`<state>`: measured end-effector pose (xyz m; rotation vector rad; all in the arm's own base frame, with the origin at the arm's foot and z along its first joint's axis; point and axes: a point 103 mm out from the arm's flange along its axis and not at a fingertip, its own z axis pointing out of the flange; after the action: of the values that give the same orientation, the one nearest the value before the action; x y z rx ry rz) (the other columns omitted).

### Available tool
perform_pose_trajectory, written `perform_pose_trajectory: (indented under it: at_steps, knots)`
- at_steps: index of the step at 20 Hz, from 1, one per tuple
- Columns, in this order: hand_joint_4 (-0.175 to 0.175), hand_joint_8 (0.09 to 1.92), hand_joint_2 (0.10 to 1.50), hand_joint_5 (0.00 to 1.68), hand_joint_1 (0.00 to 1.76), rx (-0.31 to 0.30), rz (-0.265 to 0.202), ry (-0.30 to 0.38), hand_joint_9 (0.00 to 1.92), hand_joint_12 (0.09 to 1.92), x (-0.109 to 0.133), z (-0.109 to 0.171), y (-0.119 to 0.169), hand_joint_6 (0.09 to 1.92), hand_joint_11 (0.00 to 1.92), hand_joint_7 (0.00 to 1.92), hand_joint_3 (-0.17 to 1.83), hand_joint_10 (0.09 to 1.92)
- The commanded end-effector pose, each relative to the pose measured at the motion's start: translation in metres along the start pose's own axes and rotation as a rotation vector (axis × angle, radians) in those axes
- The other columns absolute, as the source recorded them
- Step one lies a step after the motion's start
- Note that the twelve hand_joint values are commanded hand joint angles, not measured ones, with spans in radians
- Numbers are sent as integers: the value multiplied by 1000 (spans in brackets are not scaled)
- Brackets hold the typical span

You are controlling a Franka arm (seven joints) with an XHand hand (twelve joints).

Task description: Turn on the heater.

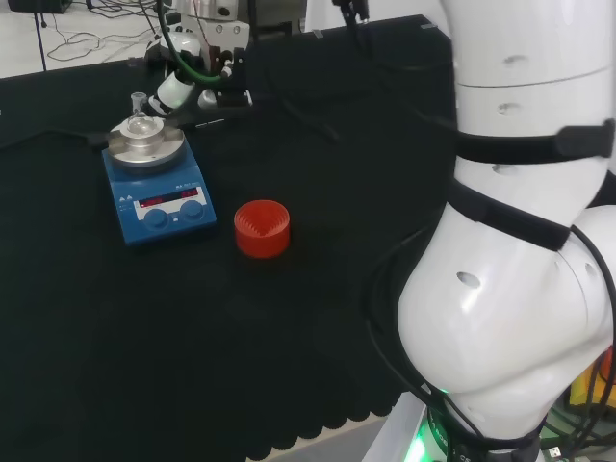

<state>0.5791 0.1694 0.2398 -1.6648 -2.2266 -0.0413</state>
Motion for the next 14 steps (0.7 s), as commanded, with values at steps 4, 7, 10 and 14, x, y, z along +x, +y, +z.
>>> perform_pose_trajectory:
  at_steps: [4, 7, 10, 14]
  knots:
    - [-22, 730, 601, 383, 888, 27, 46, -54, 615, 1368, 25, 3, -80, 455, 302, 414, 613, 674]
    - [-26, 749, 597, 392, 896, 72, 54, -64, 757, 1334, 31, 17, -92, 427, 396, 576, 633, 646]
    - [-32, 784, 597, 407, 911, 110, 61, -65, 934, 1297, 36, 30, -99, 407, 503, 796, 656, 629]
    - [-46, 875, 608, 453, 939, 192, 70, -68, 1174, 1230, 39, 49, -103, 431, 685, 1085, 679, 683]
